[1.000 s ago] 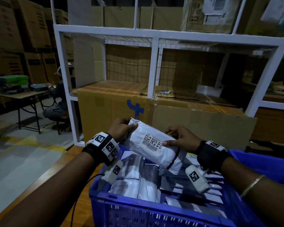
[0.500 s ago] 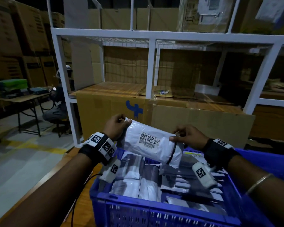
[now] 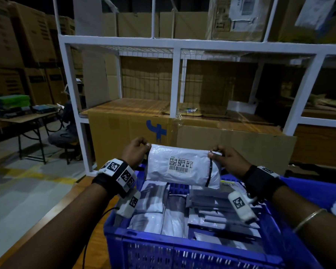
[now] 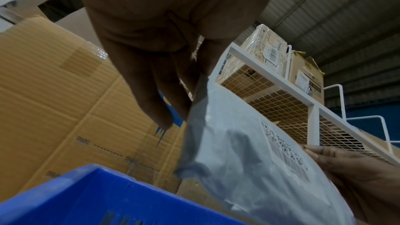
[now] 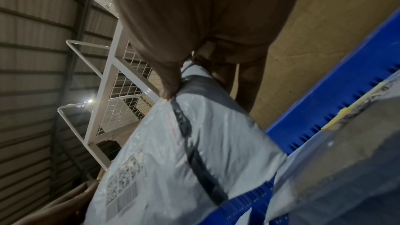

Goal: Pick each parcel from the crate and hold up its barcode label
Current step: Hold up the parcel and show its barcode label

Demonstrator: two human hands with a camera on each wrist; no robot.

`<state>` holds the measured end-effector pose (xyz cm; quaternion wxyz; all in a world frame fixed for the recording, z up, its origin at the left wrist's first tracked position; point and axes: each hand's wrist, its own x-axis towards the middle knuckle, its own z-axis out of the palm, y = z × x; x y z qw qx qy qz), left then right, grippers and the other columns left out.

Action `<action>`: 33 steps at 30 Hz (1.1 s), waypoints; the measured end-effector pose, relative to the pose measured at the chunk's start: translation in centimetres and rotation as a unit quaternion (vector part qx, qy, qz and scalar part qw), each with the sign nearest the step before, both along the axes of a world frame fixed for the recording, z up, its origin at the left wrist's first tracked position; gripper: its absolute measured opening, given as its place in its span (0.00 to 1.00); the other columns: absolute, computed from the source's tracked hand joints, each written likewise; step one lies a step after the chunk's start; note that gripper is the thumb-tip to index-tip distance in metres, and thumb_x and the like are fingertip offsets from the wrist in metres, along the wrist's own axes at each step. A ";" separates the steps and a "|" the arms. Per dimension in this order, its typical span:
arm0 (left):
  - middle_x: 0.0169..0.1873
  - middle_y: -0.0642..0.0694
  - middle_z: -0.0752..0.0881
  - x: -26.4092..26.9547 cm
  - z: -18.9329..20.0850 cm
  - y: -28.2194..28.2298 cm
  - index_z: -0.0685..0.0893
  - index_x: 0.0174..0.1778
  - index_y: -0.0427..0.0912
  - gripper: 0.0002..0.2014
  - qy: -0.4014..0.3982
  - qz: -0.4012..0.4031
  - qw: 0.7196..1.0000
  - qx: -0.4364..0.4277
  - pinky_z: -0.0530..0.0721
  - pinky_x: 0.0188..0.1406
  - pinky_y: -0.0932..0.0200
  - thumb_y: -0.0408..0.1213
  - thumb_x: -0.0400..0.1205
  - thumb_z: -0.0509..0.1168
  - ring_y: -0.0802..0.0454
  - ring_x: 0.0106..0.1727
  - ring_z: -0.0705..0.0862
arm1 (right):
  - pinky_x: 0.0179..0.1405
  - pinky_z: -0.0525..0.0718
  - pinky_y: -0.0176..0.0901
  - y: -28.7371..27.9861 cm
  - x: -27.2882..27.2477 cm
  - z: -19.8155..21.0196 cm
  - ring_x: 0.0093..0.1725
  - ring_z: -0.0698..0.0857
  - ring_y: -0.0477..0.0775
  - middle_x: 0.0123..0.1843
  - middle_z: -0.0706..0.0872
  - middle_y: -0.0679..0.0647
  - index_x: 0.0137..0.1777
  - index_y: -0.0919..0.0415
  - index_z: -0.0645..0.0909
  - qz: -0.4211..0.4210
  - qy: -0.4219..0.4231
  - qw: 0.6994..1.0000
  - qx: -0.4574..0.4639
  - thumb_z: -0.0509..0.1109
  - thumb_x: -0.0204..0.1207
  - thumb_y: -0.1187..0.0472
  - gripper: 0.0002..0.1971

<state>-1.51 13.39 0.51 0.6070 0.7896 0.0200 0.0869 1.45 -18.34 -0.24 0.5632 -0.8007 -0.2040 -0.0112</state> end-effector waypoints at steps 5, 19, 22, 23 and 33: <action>0.44 0.39 0.86 -1.3 0.1 -0.6 0.76 0.52 0.41 0.14 0.012 -0.016 0.999 -0.028 0.82 0.28 0.54 0.49 0.83 0.67 0.47 0.31 0.82 | 0.25 0.75 0.37 0.0 0.2 -0.3 0.30 0.80 0.54 0.35 0.78 0.63 0.43 0.61 0.74 -0.045 0.013 0.998 0.043 0.66 0.84 0.62 0.08; 0.36 0.40 0.91 -2.2 -1.0 0.2 0.85 0.49 0.42 0.15 0.066 -0.122 0.987 0.087 0.84 0.33 0.57 0.40 0.71 0.80 0.47 0.41 0.90 | 0.37 0.77 0.50 -0.5 0.2 -0.3 0.36 0.80 0.58 0.37 0.83 0.60 0.44 0.57 0.79 -0.085 0.014 0.993 0.086 0.68 0.83 0.56 0.08; 0.30 0.44 0.90 -2.1 -1.1 0.2 0.84 0.46 0.42 0.11 0.041 -0.117 0.989 0.086 0.83 0.28 0.59 0.37 0.73 0.78 0.49 0.37 0.89 | 0.24 0.74 0.34 0.0 -0.6 0.2 0.26 0.77 0.52 0.30 0.80 0.52 0.45 0.59 0.75 -0.076 0.011 0.992 0.097 0.62 0.86 0.58 0.09; 0.28 0.47 0.89 -2.0 -1.2 0.1 0.84 0.46 0.41 0.10 0.031 -0.113 0.989 0.087 0.82 0.27 0.60 0.36 0.74 0.78 0.51 0.35 0.89 | 0.22 0.70 0.33 0.2 -0.9 0.3 0.26 0.73 0.54 0.30 0.76 0.56 0.46 0.61 0.74 -0.070 0.010 0.993 0.094 0.61 0.87 0.55 0.10; 0.24 0.42 0.87 -1.7 -0.9 0.8 0.87 0.47 0.34 0.09 0.009 -0.111 0.990 0.092 0.80 0.24 0.65 0.27 0.72 0.77 0.57 0.22 0.81 | 0.31 0.87 0.45 -0.3 -0.9 0.3 0.37 0.86 0.54 0.41 0.86 0.59 0.56 0.62 0.76 -0.017 0.059 0.994 0.089 0.80 0.63 0.77 0.25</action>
